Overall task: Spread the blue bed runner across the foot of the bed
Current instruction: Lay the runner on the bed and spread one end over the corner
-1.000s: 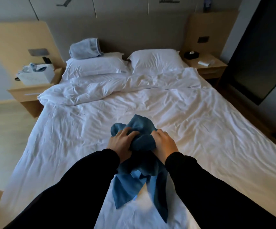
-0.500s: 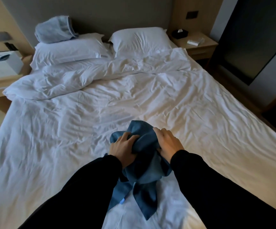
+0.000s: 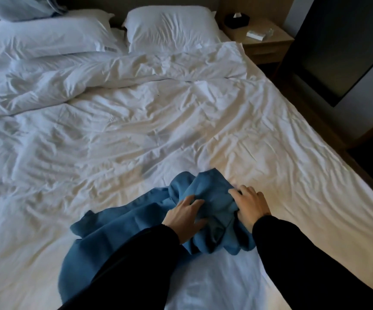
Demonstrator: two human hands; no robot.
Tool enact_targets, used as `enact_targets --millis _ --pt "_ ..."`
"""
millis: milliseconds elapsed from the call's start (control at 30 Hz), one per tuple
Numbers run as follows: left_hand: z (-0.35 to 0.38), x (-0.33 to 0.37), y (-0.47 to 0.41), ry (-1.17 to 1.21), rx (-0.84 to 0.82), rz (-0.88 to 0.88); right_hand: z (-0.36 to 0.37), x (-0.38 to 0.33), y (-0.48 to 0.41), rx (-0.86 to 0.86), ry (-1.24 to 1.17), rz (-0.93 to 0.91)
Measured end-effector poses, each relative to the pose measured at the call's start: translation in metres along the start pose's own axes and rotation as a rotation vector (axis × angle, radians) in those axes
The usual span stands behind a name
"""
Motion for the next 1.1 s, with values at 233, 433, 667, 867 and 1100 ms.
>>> enact_targets --millis 233,433,667,867,1100 --pt "0.053 -0.078 0.014 0.012 -0.050 -0.188 0.068 -0.030 -0.016 -0.052 -0.348 0.029" --pt "0.048 -0.162 0.058 -0.132 0.083 -0.424 0.074 -0.143 -0.024 -0.069 -0.409 -0.314" --pt "0.059 -0.241 0.092 -0.401 0.121 -0.540 0.129 -0.225 -0.042 -0.290 -0.170 -0.497" --pt "0.044 -0.249 0.100 -0.438 0.265 -0.345 0.150 -0.260 -0.055 -0.209 0.016 -0.431" --pt "-0.006 -0.302 0.150 -0.329 0.364 -0.390 0.109 -0.334 -0.045 0.105 -0.076 -0.487"
Point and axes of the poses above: each hand's wrist, its own y-axis away from the middle knuckle, its own z-axis out of the palm, x = y × z, the point moved 8 cm from there along -y, towards the middle knuckle, and after that the axes turned 2 degrees about y, right-handed, at the moved point
